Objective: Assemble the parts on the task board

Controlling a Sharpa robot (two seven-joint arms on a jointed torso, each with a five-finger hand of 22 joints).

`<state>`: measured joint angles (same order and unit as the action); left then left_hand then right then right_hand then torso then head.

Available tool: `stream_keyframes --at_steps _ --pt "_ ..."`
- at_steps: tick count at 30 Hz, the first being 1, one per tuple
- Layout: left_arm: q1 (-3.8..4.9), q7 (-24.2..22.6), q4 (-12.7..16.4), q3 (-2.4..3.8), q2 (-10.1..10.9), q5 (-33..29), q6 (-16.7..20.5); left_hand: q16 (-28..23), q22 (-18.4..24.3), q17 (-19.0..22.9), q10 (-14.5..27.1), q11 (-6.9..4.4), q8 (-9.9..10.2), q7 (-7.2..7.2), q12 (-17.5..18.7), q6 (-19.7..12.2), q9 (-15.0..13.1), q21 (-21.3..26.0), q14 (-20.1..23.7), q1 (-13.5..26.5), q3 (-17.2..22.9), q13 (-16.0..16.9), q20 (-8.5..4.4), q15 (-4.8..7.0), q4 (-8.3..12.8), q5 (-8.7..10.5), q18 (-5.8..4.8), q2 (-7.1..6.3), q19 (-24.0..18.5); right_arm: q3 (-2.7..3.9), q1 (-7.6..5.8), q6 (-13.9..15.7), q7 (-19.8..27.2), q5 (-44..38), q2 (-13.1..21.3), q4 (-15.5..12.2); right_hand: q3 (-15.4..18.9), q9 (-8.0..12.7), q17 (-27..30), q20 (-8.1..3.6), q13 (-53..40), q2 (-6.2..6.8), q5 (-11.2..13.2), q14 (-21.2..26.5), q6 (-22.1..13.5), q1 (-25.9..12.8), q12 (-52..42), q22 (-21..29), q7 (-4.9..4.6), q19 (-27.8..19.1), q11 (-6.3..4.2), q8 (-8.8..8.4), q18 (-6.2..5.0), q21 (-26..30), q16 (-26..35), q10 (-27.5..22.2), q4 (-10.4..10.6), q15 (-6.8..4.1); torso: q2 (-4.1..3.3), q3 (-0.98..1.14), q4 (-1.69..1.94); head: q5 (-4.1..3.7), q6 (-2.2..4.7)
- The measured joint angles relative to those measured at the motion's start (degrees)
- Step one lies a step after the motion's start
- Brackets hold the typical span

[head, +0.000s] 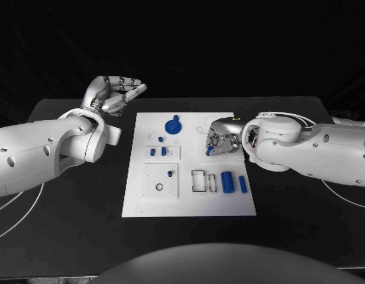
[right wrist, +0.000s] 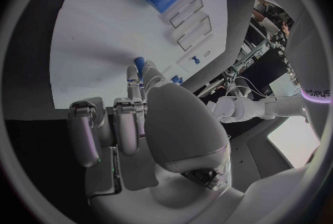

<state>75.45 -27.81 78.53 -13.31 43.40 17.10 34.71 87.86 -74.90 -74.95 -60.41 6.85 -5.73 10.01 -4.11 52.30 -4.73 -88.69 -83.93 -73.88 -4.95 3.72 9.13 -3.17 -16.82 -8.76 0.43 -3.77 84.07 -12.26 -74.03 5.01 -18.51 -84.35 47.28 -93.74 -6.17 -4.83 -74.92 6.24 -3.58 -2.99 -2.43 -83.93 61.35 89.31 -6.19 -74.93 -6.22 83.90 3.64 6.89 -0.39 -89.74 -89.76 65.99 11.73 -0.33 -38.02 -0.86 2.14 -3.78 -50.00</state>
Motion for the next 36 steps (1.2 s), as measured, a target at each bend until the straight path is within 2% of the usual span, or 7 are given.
stream_keyframes --at_steps 3,11,21,27,36 --pt "0.0 0.0 0.0 0.0 0.0 0.0 0.0 0.0 0.0 0.0 0.0 0.0 0.0 0.0 0.0 0.0 0.0 0.0 0.0 0.0 0.0 0.0 0.0 0.0 0.0 0.0 0.0 0.0 0.0 0.0 0.0 0.2 0.0 0.0 0.1 -0.1 0.0 0.0 0.0 0.0 0.0 -0.16 0.0 0.0 0.0 0.2 0.0 0.0 0.01 0.0 -0.31 0.0 0.0 0.0 0.0 0.3 0.0 0.0 0.01 0.01 -0.01 0.05 0.0" --pt "0.0 0.0 0.1 0.0 0.1 0.0 0.0 0.0 0.0 0.0 0.0 0.0 0.0 0.0 0.0 0.0 0.0 0.0 0.0 0.0 0.0 0.0 0.0 0.0 0.0 0.0 0.0 0.0 0.0 -0.03 0.07 1.5 0.4 0.1 0.5 -0.4 -0.4 0.0 0.0 -0.21 0.0 -0.37 -0.2 0.0 0.3 0.4 0.0 0.0 -0.16 0.2 -0.11 0.0 0.0 0.0 0.0 0.5 0.1 0.0 0.04 0.01 -0.03 0.1 0.0" --pt "0.0 0.0 0.1 0.01 0.3 0.0 0.0 0.0 0.0 0.0 0.0 0.0 0.0 0.0 0.0 0.0 0.0 0.0 0.0 0.0 0.0 0.0 0.0 0.0 0.0 0.0 0.0 0.0 0.0 -0.04 -0.06 4.6 1.2 0.4 1.9 -2.0 -0.4 0.0 0.0 -0.21 0.0 -0.4 -0.2 0.0 0.4 0.3 0.2 0.0 -0.27 0.2 -0.14 0.0 0.0 0.0 0.0 0.9 0.1 0.0 0.04 0.03 -0.04 0.21 0.0" --pt "0.0 0.0 0.0 0.01 0.4 0.0 0.0 0.0 0.0 0.0 0.0 0.0 0.0 0.0 0.0 0.0 0.0 0.0 0.0 0.0 0.0 0.0 0.0 0.0 0.0 0.0 0.0 0.0 0.0 -0.02 -0.87 6.7 1.7 0.6 2.4 -3.2 -0.4 0.0 0.0 -0.2 0.0 -0.47 -0.2 0.0 0.4 0.3 0.4 0.0 -0.28 0.2 0.02 0.0 0.0 0.0 0.0 1.0 0.1 0.01 0.01 0.03 -0.03 0.35 0.0" --pt "0.0 0.0 -0.2 0.0 0.2 0.0 0.0 0.0 0.0 0.0 0.0 0.0 0.0 0.0 0.0 0.0 0.0 0.0 0.0 0.0 0.0 0.0 0.0 0.0 0.0 0.0 0.0 0.0 0.0 0.07 -3.33 8.5 2.5 1.1 2.8 -5.4 -0.4 0.0 0.0 -0.2 0.0 -0.48 -0.2 0.0 0.4 0.3 0.7 0.0 -0.28 0.2 0.02 0.0 0.0 0.0 0.0 1.0 0.1 0.01 -0.01 0.01 -0.03 1.17 0.0"
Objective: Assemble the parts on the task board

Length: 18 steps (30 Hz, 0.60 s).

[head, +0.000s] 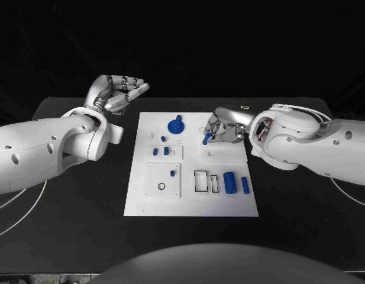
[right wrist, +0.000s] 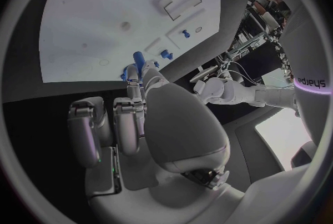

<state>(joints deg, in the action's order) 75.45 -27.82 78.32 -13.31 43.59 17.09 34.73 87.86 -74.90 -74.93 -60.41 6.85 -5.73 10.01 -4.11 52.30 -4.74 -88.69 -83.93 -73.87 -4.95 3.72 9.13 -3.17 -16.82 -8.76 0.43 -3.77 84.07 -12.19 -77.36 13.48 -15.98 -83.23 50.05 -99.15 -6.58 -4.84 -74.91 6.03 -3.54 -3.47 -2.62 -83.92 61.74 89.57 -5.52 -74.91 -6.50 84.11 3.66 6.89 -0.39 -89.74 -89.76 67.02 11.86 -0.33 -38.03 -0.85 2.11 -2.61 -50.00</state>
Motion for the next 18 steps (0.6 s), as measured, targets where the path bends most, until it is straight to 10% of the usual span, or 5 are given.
stream_keyframes --at_steps 18 --pt "-0.03 0.0 -2.6 -0.02 -1.9 0.0 -0.1 0.0 0.0 0.0 0.0 0.0 0.0 0.0 0.0 0.0 0.0 0.0 0.0 0.0 0.0 0.0 0.0 0.0 0.0 0.0 0.0 0.0 0.0 0.06 -0.65 -1.4 3.4 3.1 -9.2 -0.8 -0.2 0.0 0.0 0.0 0.0 0.02 0.1 0.0 0.1 0.0 0.5 0.0 -0.07 0.0 0.2 0.0 0.0 0.0 0.0 0.2 0.1 0.0 0.13 -0.01 0.1 3.41 0.0"
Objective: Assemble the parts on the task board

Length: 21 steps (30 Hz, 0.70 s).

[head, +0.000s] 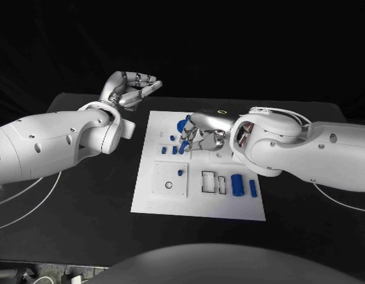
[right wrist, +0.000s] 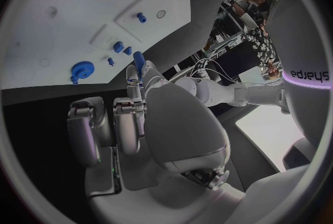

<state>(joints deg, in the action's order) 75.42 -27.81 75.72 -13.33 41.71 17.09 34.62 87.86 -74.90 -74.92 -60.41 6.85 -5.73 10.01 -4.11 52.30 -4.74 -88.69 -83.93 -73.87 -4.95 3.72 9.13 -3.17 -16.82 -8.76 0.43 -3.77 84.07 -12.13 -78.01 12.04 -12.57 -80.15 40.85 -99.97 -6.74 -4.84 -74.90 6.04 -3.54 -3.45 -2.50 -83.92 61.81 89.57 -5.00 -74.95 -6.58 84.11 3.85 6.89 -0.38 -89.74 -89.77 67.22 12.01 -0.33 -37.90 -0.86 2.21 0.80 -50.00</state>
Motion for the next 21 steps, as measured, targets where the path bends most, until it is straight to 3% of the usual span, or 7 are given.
stream_keyframes --at_steps 10,16,21 --pt "-0.04 0.0 -0.7 -0.01 -0.6 0.0 -0.2 0.0 0.0 0.0 0.0 0.0 0.0 0.0 0.0 0.0 0.0 0.0 0.0 0.0 0.0 0.0 0.0 0.0 0.0 0.0 0.0 0.0 0.0 0.0 1.94 -2.0 1.9 0.1 -3.6 1.6 -0.2 0.0 0.0 0.0 0.0 0.02 0.1 -0.2 0.0 0.0 0.3 0.0 -0.03 0.0 0.0 -0.06 0.0 0.0 0.0 0.0 -0.2 0.21 -0.03 -0.04 -0.02 0.83 0.0" --pt "-0.04 0.0 -0.7 -0.01 -0.7 0.0 -0.3 0.0 0.0 0.0 0.0 0.0 0.0 0.0 0.0 0.0 0.0 0.0 0.0 0.0 0.0 0.0 0.0 0.0 0.0 0.0 0.0 0.0 0.0 -0.03 3.49 -3.3 2.8 -1.0 -5.0 2.6 -0.2 0.0 0.0 0.0 0.0 0.17 -0.2 0.0 0.1 -0.2 0.5 0.0 -0.12 0.0 0.0 -0.18 0.0 0.0 0.0 0.0 -0.2 0.43 -0.12 -0.01 -0.08 0.99 0.0" --pt "-0.05 0.0 -0.7 -0.01 -0.6 0.0 -0.3 0.0 0.0 0.0 0.0 0.0 0.0 0.0 0.0 0.0 0.0 0.0 0.0 0.0 0.0 0.0 0.0 0.0 0.0 0.0 0.0 0.0 0.0 -0.04 4.02 -4.8 3.1 -2.7 -5.8 2.9 -0.2 0.0 0.0 0.0 0.0 0.17 -0.2 0.0 0.1 -0.2 0.7 0.0 -0.12 0.0 0.0 -0.35 0.0 0.0 0.0 0.0 -0.2 0.42 -0.15 0.01 -0.1 0.96 0.0"
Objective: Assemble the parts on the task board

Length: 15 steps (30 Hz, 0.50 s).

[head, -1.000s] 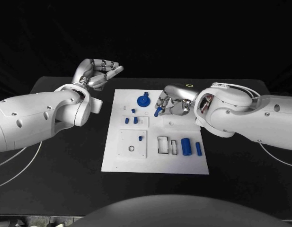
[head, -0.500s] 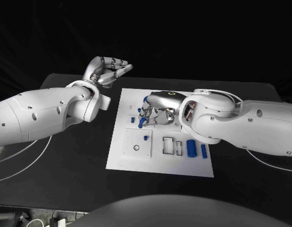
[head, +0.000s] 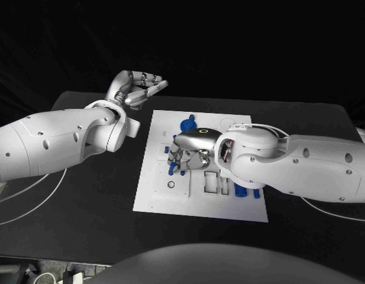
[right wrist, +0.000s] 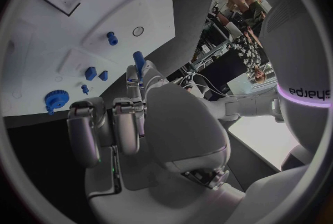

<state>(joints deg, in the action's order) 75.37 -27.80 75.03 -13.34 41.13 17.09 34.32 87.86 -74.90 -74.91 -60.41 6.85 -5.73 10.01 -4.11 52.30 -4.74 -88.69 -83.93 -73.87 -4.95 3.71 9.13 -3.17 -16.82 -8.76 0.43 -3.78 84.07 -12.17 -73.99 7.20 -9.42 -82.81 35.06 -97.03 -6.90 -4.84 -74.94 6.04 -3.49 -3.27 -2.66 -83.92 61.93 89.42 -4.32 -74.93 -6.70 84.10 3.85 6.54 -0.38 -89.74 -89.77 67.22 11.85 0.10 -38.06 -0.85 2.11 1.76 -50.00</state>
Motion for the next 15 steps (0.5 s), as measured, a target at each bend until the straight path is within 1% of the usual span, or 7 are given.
stream_keyframes --at_steps 6,15 --pt "0.0 0.0 0.1 0.0 0.2 0.0 0.0 0.0 0.0 0.0 0.0 0.0 0.0 0.0 0.0 0.0 0.0 0.0 0.0 0.0 0.0 0.0 0.0 0.0 0.0 0.0 0.0 0.0 0.0 0.0 0.36 -1.3 0.2 -2.6 -0.9 0.4 -0.1 0.0 0.0 0.0 0.0 0.08 0.0 0.0 0.0 -0.1 0.0 0.0 0.0 0.0 0.0 -0.15 0.0 0.0 0.0 0.0 0.2 0.0 -0.04 0.02 -0.01 -0.15 0.0" --pt "0.0 0.0 0.4 0.0 0.5 0.0 0.0 0.0 0.0 0.0 0.0 0.0 0.0 0.0 0.0 0.0 0.0 0.0 0.0 0.0 0.0 0.0 0.0 0.0 0.0 0.0 0.0 0.0 0.0 0.01 0.84 -2.3 0.5 -5.0 -2.0 1.1 -0.3 0.0 0.0 0.0 0.0 0.08 0.0 0.0 0.1 -0.1 0.0 0.0 -0.1 0.0 0.0 -0.39 0.0 0.0 0.0 0.0 0.0 0.0 -0.01 -0.02 -0.01 -0.22 0.0"
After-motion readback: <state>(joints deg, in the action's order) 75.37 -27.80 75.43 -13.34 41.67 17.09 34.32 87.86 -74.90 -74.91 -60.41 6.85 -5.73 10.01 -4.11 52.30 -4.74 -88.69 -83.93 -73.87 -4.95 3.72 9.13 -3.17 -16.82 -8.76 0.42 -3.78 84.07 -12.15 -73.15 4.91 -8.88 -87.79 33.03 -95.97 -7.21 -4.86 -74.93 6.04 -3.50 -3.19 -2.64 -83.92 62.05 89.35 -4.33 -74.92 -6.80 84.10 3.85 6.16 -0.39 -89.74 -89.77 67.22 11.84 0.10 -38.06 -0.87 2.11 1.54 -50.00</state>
